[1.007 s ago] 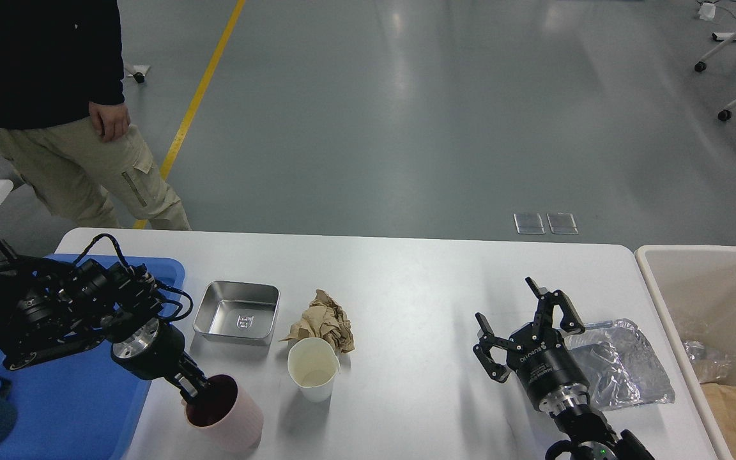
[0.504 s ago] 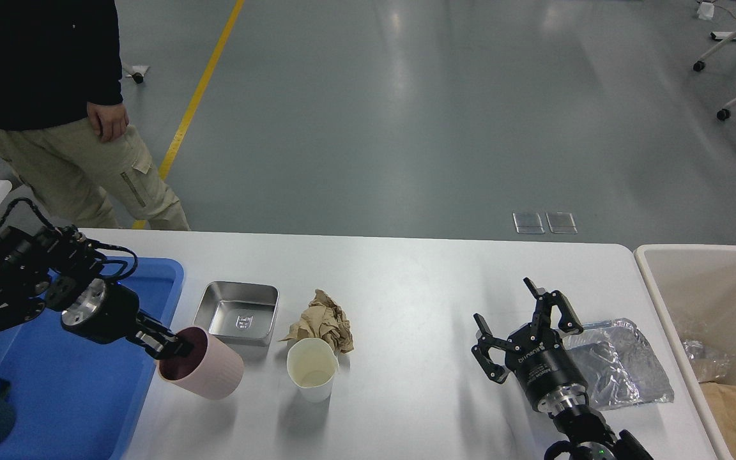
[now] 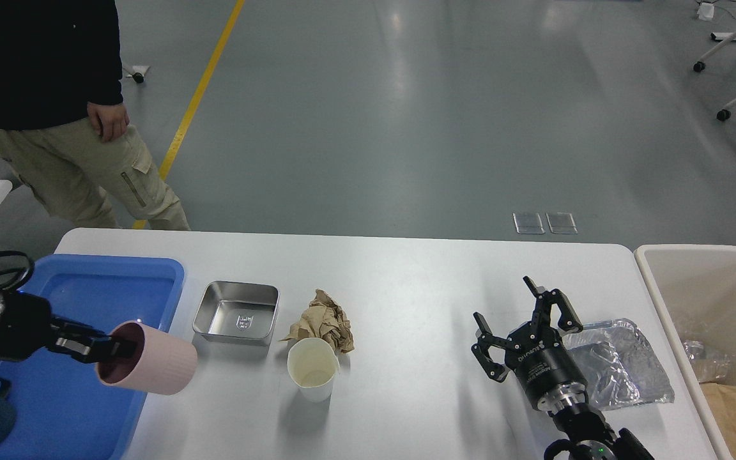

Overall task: Tidy desktop
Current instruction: 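Lift the pink mug and set it down on the blue tray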

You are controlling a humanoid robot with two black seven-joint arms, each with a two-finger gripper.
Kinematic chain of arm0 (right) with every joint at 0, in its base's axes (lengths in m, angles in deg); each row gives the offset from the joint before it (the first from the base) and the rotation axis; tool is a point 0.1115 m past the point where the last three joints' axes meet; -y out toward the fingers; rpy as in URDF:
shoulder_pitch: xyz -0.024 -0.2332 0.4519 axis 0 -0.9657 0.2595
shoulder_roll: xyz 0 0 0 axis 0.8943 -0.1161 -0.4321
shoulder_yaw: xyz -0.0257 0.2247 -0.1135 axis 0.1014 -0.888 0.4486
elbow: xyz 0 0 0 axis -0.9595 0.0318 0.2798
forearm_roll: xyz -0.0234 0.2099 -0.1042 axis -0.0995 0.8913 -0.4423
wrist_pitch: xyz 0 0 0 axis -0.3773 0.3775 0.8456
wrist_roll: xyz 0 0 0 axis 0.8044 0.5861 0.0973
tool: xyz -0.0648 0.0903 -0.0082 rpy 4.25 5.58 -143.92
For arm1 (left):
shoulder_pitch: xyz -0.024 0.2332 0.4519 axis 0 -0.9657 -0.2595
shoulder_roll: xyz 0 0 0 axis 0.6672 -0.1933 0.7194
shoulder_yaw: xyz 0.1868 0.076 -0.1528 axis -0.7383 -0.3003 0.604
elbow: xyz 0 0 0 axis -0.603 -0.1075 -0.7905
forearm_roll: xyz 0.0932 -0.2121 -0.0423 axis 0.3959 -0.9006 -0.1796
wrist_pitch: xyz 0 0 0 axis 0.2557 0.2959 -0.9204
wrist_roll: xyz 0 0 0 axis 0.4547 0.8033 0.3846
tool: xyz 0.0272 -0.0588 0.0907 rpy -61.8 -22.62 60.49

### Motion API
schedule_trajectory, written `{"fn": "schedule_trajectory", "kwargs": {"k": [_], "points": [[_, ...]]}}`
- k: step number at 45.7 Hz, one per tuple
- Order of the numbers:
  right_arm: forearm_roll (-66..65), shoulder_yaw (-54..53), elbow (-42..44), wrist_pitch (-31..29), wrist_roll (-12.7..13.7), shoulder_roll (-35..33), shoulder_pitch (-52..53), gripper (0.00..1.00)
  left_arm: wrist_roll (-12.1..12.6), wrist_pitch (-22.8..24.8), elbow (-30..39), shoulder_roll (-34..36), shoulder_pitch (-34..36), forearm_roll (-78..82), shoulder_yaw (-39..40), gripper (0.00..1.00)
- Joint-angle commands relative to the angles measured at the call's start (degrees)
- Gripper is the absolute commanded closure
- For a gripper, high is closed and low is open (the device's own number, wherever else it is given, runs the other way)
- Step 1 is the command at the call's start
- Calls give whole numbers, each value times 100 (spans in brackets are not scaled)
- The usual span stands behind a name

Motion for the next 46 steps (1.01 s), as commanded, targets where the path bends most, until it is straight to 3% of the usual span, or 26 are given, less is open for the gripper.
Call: {"fn": "schedule_trajectory", "kwargs": {"k": [1, 8, 18, 33, 46], "points": [[0, 8, 1, -24, 0, 0, 11, 0, -16, -4, 36, 387, 14, 1, 209, 92], [0, 52, -8, -24, 0, 0, 11, 0, -16, -4, 45, 817, -48, -95, 578, 92], [0, 70, -8, -24, 0, 0, 63, 0, 2, -215, 18, 1327, -258, -87, 508, 92], [9, 79, -8, -41, 0, -26, 98, 0, 37, -1094, -87, 1407, -1269, 422, 482, 90], [9, 70, -8, -41, 0, -35, 90, 0, 72, -1173, -333, 1310, -1393, 827, 490, 90]]}}
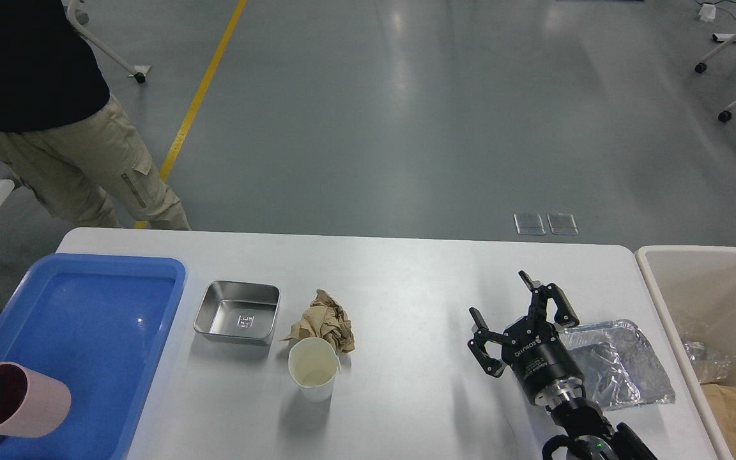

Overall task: Tidy desktop
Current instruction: 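Lift the pink mug and set it down on the blue tray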

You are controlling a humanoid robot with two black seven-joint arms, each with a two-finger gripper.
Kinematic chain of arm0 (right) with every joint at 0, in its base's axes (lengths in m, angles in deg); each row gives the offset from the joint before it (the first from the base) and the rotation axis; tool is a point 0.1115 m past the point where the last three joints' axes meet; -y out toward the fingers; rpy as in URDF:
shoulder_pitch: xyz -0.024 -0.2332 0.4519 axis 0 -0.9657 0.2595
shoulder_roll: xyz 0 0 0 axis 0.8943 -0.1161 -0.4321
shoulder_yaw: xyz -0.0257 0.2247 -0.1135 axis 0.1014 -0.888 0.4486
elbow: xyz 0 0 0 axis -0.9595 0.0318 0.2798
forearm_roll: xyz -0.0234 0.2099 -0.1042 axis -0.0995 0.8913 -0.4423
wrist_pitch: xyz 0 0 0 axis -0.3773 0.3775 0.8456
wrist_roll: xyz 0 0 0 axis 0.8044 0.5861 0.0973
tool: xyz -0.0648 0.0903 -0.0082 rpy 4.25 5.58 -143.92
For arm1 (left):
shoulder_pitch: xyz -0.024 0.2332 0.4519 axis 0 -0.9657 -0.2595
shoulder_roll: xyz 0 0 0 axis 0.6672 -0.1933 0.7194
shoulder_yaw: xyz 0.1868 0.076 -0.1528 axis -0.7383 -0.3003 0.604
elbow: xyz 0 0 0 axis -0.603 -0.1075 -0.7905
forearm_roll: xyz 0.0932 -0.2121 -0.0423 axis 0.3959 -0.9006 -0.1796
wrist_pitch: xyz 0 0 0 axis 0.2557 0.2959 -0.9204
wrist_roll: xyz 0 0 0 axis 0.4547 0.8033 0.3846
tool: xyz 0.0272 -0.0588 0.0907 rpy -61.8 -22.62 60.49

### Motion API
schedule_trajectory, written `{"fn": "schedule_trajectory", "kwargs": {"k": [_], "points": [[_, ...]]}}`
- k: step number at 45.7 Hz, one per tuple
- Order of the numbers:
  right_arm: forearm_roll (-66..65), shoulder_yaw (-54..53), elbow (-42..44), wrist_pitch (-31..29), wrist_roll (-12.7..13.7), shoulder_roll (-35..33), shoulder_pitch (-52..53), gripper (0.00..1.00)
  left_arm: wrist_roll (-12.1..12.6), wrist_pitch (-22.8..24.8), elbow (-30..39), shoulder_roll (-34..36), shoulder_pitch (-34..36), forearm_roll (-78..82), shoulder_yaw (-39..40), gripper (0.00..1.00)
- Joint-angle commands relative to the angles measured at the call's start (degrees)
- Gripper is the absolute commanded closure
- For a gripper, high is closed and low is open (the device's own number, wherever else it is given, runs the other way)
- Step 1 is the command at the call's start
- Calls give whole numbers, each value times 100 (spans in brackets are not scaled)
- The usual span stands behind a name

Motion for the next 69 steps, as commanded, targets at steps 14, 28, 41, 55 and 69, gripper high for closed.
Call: {"fn": "schedule_trajectory", "kwargs": {"k": [14, 28, 41, 55, 69], "points": [[0, -8, 1, 0, 0, 17, -13, 0, 10, -8, -686, -768, -99, 199, -8, 90], [-9, -17, 1, 18, 0, 43, -5, 0, 10, -34, -756, -971, -170, 111, 71, 79], [-9, -17, 1, 26, 0, 25, 13, 0, 10, -78, -756, -1050, -170, -82, 80, 61], [-9, -8, 9, 26, 0, 16, 30, 0, 10, -25, -748, -1094, -144, -1328, 264, 29], [-9, -8, 9, 26, 0, 25, 30, 0, 27, 352, -695, -1208, 164, -2929, 800, 16]]}}
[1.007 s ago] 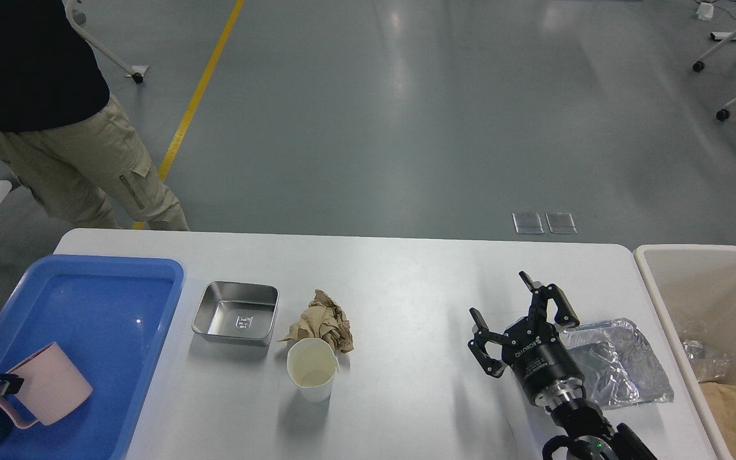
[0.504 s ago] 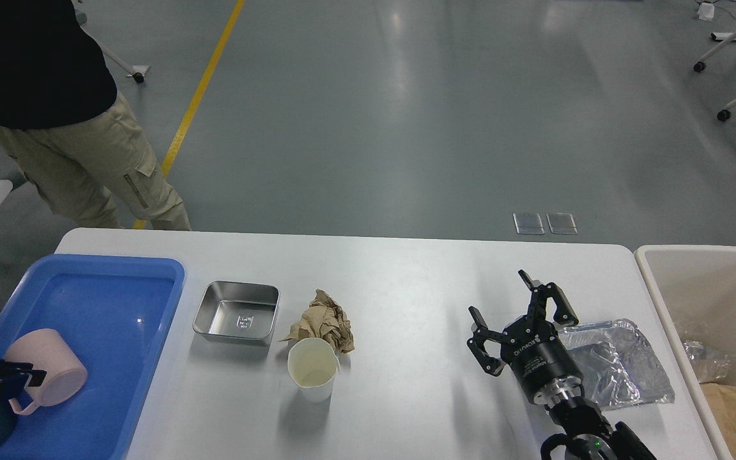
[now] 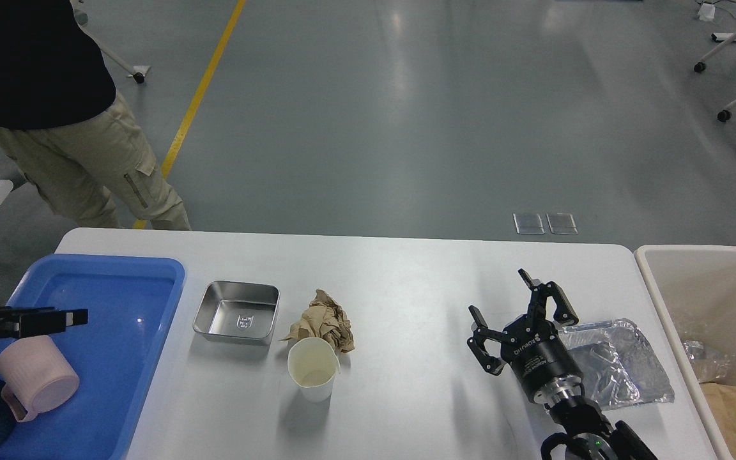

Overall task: Tidy desktop
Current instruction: 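Lift the pink mug and set it down on the blue tray, then move the left gripper to the edge of the steel tray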

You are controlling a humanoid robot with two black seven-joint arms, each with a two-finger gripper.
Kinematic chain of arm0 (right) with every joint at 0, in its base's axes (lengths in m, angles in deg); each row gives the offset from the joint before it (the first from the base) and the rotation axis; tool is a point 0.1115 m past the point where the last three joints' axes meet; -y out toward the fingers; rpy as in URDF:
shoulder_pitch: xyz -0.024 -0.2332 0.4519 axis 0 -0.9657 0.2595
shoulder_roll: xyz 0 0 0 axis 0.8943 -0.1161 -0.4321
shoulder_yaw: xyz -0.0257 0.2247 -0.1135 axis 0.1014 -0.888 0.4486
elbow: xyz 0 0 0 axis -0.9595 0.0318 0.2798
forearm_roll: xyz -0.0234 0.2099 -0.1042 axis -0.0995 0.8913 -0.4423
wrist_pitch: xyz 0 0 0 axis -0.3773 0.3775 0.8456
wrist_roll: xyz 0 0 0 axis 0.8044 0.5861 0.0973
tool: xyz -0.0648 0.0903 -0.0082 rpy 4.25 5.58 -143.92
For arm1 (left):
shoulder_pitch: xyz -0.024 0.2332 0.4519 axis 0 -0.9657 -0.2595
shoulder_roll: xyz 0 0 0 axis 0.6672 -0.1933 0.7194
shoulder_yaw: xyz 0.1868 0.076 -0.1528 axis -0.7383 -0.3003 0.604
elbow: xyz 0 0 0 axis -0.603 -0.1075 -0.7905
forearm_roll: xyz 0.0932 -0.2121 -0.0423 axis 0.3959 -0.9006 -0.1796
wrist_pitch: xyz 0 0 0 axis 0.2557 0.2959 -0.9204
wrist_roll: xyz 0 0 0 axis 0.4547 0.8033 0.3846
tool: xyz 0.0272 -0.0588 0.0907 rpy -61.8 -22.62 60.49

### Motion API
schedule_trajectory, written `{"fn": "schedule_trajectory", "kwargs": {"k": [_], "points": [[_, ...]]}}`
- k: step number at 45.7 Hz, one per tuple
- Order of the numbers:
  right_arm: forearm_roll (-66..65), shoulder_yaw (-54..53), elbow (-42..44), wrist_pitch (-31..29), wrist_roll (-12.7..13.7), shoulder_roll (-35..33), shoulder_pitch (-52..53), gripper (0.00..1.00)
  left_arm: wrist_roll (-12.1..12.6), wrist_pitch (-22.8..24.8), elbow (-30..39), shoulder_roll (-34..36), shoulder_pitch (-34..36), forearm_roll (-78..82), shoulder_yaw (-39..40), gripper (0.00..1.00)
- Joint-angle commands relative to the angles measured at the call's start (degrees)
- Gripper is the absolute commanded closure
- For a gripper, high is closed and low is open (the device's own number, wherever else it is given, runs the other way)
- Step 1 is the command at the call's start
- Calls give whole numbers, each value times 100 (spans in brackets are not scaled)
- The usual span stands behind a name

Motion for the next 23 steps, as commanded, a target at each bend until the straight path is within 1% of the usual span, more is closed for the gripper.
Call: {"fn": "schedule_trajectory", "kwargs": {"k": [1, 5, 12, 15, 18, 23], "points": [[0, -5, 0, 0, 0, 0, -5, 0, 54, 439, 6, 18, 188, -668, 449, 16], [0, -5, 0, 0, 0, 0, -5, 0, 299, 669, -3, 9, 171, -1118, 697, 15], [0, 3, 0, 18, 0, 0, -5, 0, 967, 748, 15, 1, 179, -1768, 794, 13], [0, 3, 0, 18, 0, 0, -5, 0, 1214, 792, 32, 1, 197, -2050, 794, 11], [0, 3, 0, 18, 0, -8, -5, 0, 1320, 845, 67, 27, 206, -2270, 794, 10], [0, 3, 0, 18, 0, -17, 4, 0, 1346, 836, 400, 71, 179, -2455, 794, 9]]}}
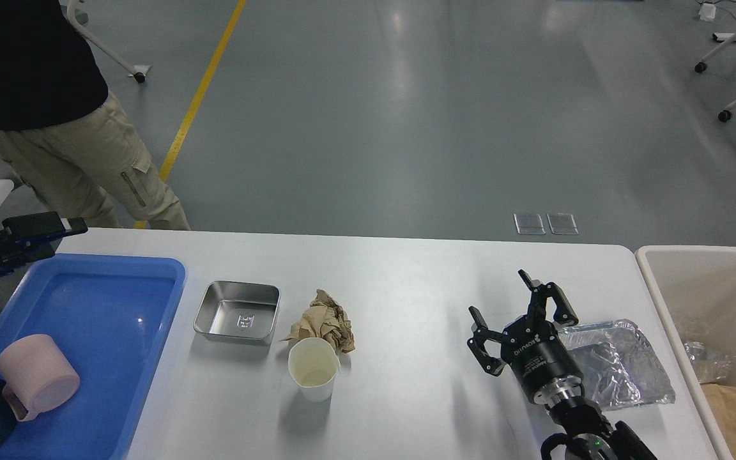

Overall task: Tidy desktop
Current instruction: 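Move the left gripper to the edge of the steel tray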

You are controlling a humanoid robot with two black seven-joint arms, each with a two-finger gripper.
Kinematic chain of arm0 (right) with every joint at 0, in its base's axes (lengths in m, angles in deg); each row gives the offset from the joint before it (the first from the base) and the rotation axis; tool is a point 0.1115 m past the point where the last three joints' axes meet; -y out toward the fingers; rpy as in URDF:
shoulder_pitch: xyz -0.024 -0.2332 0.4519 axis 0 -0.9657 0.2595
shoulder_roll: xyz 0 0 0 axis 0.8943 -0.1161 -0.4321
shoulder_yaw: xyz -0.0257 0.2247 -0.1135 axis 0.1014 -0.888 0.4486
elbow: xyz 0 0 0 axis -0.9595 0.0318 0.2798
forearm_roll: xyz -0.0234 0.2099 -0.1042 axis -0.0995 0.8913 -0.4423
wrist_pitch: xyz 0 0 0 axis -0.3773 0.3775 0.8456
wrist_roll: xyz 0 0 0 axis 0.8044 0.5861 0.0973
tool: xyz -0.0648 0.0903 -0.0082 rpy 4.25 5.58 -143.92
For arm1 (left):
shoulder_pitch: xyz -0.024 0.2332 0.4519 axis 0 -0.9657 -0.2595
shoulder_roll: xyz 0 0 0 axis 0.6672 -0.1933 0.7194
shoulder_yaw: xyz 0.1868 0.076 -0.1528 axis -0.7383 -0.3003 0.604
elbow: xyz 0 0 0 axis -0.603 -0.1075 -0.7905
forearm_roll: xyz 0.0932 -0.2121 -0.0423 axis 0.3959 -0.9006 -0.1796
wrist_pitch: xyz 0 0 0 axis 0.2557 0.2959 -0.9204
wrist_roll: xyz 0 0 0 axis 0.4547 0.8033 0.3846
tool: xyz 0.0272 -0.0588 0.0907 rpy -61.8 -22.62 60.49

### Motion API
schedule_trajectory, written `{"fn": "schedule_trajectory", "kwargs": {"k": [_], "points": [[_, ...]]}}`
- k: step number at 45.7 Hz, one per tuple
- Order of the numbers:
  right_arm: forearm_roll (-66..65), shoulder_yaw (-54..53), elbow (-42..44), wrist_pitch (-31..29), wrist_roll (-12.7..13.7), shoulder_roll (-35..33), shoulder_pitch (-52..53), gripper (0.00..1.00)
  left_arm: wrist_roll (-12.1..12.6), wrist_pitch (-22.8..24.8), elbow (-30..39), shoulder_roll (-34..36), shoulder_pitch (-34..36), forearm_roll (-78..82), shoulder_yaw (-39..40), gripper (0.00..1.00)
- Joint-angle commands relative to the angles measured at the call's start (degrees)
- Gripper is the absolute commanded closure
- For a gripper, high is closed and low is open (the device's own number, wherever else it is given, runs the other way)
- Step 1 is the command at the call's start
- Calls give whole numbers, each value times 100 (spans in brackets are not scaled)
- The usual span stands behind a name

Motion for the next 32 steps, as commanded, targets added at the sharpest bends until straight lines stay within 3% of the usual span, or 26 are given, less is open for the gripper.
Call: {"fn": "schedule_trajectory", "kwargs": {"k": [1, 7, 17, 32], "points": [[0, 2, 8, 0, 0, -12, 9, 0, 61, -7, 405, 55, -27, -197, -5, 9], [0, -7, 0, 0, 0, -12, 9, 0, 70, -16, 722, 11, -36, -136, -40, 8], [0, -7, 0, 0, 0, -29, 0, 0, 132, -16, 600, -322, -1, 820, -506, 7], [-9, -7, 17, 0, 0, 23, 0, 0, 272, -16, -1219, -2123, 104, 1516, -743, 7]]}}
